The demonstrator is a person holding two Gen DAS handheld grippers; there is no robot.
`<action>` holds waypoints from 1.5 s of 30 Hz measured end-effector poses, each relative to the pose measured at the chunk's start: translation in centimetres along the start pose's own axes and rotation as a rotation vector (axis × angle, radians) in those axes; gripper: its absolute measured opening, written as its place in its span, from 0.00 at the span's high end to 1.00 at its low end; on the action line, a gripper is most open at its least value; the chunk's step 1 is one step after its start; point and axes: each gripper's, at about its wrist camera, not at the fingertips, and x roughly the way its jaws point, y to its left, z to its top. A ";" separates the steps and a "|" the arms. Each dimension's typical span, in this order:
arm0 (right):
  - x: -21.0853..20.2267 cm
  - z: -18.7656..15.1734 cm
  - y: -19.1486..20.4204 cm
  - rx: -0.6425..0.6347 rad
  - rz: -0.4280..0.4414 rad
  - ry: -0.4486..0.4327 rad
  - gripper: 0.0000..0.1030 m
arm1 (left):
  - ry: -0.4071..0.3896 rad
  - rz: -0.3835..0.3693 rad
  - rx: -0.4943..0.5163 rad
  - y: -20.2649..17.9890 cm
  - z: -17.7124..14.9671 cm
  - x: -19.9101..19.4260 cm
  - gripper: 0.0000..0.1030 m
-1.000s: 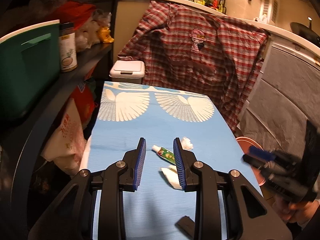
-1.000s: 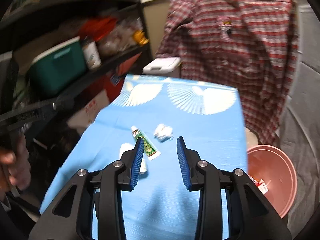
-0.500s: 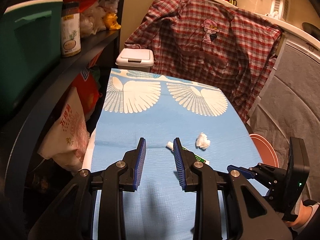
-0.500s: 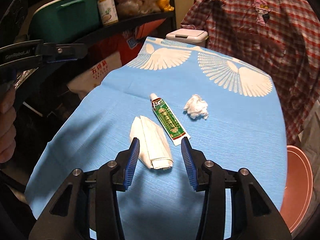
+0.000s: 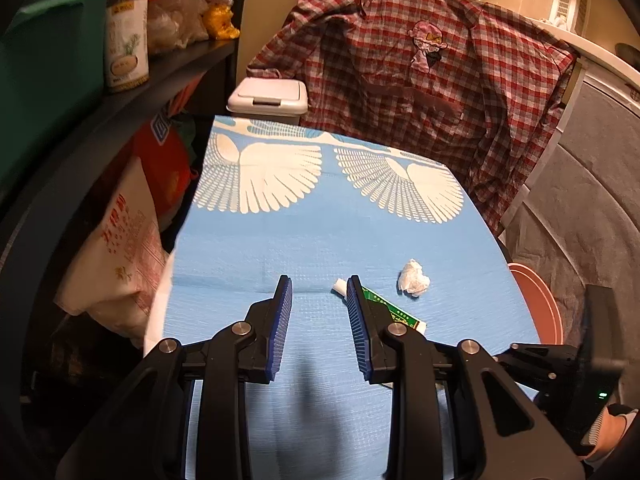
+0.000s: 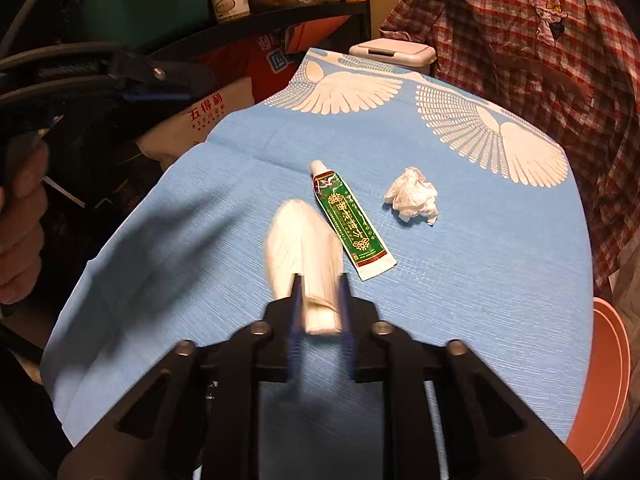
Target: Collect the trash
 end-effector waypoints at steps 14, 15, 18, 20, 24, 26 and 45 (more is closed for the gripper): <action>-5.4 -1.3 -5.6 0.096 -0.077 -0.067 0.91 | 0.139 -0.043 -0.095 -2.9 -2.2 6.9 0.69; -5.6 -1.4 -6.0 0.104 -0.081 -0.069 0.91 | 0.149 -0.044 -0.112 -3.1 -2.4 7.5 0.65; -6.4 -2.0 -7.6 0.136 -0.094 -0.078 0.91 | 0.173 -0.049 -0.144 -3.5 -2.6 8.6 0.55; -6.7 -2.1 -8.3 0.150 -0.097 -0.082 0.91 | 0.197 -0.045 -0.159 -3.9 -2.7 9.5 0.52; -7.4 -2.6 -9.6 0.176 -0.099 -0.090 0.91 | 0.237 -0.037 -0.172 -4.5 -2.9 10.9 0.52; -7.6 -2.7 -9.9 0.181 -0.100 -0.092 0.91 | 0.260 -0.021 -0.176 -4.9 -3.0 11.5 0.52; -8.2 -2.7 -10.6 0.201 -0.104 -0.108 0.91 | 0.247 0.056 -0.207 -4.6 -2.2 11.2 1.00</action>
